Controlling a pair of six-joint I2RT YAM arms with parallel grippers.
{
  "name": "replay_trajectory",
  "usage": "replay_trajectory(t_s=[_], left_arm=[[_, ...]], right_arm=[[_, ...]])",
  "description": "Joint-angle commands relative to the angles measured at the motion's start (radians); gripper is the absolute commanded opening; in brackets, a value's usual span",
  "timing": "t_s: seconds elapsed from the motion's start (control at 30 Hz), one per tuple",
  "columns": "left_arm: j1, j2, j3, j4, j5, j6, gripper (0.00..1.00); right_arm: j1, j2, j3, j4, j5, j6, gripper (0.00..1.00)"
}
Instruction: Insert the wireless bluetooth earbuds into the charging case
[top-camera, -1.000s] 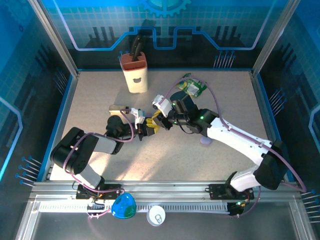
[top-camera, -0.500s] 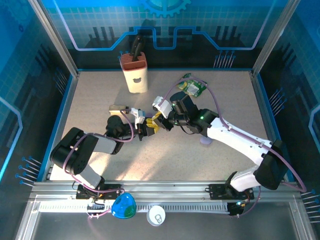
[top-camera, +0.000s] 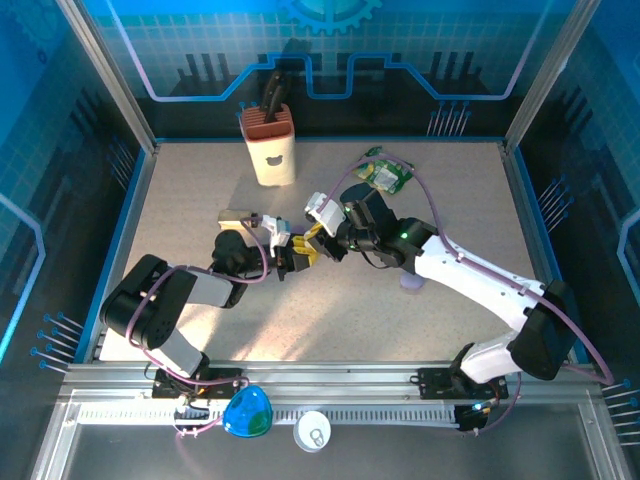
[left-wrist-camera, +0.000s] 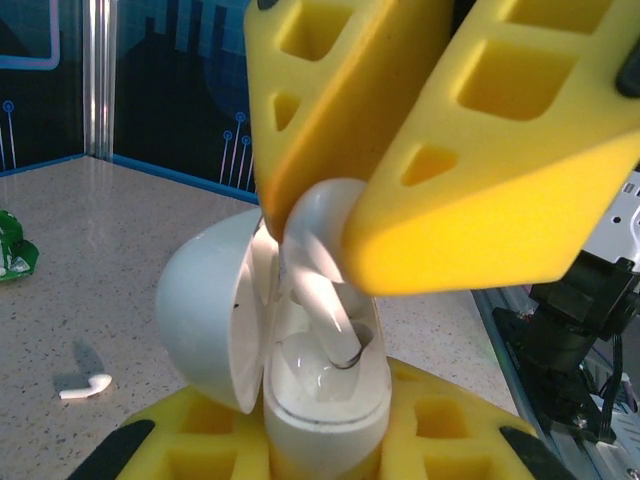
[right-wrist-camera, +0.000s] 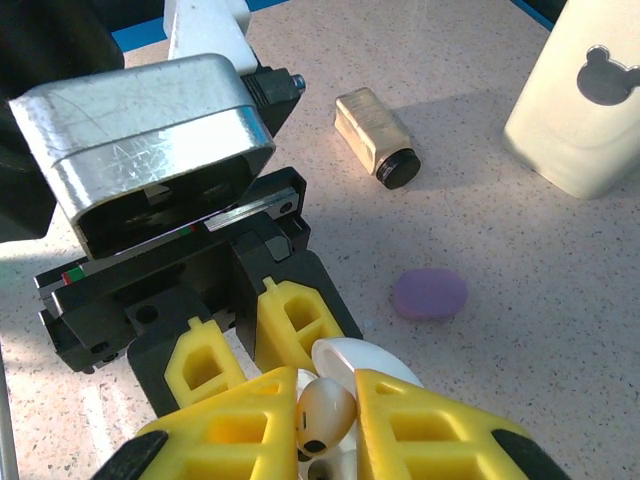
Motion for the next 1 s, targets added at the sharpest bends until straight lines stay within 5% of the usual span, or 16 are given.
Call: replay_trajectory(t_s=[0.0, 0.97], left_arm=[[0.009, 0.005, 0.031, 0.038, 0.033, -0.012, 0.11], [0.009, 0.033, 0.042, 0.037, 0.039, -0.023, 0.12]], right_arm=[[0.005, -0.023, 0.005, -0.01, 0.054, -0.021, 0.2], [0.037, -0.013, 0.067, -0.084, 0.105, -0.1, 0.2]])
